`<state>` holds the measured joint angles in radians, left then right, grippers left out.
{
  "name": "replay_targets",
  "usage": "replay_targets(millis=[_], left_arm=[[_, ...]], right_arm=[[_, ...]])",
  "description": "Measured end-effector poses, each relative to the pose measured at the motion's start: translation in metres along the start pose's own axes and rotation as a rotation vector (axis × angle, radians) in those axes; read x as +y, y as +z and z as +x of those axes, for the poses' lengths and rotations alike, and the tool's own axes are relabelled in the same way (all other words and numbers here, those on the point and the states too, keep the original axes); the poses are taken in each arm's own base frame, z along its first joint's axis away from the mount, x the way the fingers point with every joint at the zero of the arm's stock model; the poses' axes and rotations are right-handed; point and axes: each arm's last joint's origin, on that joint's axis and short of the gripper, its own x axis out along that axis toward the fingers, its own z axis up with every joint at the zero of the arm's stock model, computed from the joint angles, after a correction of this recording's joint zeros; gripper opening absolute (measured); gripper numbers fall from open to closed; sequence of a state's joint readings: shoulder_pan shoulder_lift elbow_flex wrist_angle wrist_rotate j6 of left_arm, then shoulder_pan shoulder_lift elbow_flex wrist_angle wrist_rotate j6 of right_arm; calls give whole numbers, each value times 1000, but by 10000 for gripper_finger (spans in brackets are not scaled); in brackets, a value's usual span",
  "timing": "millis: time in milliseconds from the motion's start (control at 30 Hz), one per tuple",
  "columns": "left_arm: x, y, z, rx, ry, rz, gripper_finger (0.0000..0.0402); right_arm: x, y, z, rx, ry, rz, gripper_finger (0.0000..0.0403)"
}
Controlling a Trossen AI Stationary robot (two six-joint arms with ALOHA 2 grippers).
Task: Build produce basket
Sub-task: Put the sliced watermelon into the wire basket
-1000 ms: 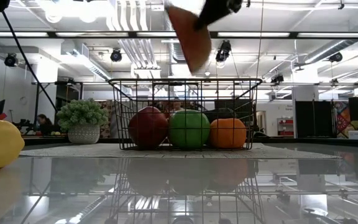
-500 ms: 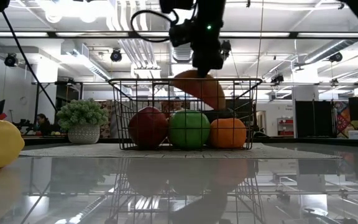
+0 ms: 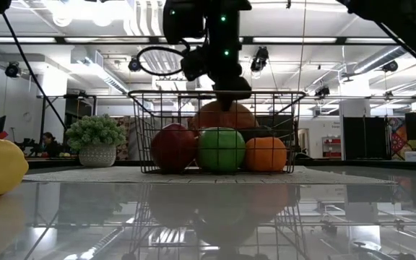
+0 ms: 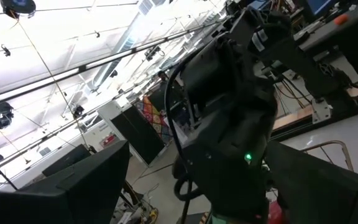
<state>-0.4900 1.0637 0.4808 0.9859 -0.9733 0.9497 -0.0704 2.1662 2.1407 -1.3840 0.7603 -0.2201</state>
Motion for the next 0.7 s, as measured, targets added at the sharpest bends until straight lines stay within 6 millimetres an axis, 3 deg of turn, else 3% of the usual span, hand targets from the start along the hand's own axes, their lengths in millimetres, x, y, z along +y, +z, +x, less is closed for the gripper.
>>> replay_targets(millis=[400,700], left_arm=[[0,0,0,0,0,0,360],[0,0,0,0,0,0,360]], right_arm=[[-1,1,4,4,2,5,84],[-1,1,5,2,0,50,139]])
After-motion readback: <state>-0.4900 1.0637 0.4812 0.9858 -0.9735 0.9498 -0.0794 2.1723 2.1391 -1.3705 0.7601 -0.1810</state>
